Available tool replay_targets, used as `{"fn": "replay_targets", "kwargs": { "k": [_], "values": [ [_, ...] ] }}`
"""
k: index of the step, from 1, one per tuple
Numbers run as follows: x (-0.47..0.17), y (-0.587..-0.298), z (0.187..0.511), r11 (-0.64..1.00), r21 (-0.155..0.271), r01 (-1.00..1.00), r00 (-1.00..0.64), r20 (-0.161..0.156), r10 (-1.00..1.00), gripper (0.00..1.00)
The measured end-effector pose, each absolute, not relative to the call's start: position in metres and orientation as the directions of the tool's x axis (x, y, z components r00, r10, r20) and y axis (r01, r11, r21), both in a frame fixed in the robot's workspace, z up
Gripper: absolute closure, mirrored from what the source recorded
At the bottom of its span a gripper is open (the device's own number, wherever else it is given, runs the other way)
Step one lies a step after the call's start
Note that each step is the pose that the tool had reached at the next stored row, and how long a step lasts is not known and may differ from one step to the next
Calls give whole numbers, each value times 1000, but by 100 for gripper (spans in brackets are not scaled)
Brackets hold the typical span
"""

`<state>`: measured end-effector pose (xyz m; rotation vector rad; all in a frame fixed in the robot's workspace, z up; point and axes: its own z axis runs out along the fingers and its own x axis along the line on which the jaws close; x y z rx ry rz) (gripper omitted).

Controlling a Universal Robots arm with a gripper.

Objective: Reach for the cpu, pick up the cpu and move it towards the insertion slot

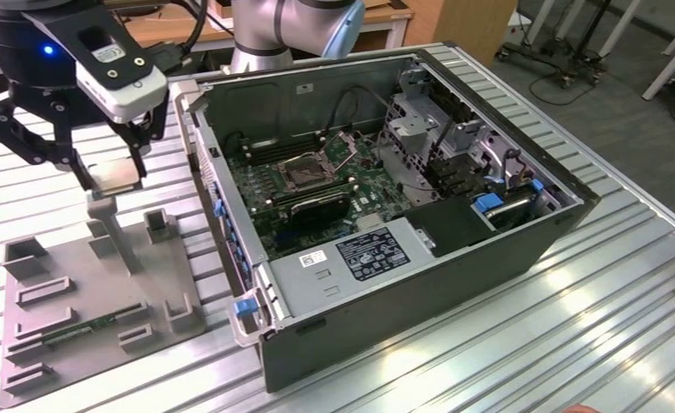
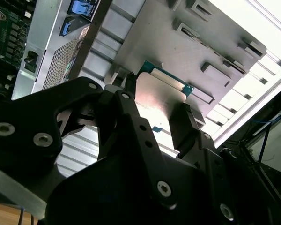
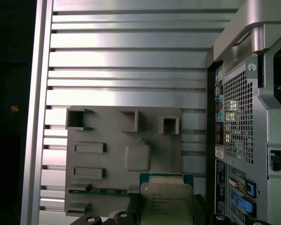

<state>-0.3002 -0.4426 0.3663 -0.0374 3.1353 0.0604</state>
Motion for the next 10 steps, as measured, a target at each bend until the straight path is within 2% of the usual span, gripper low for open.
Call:
{"fn": "replay_targets", "kwargs": {
  "k": [10],
  "values": [
    [-295,-443,366,999,38,-24,-1000,-6,-24,47]
  ]
}}
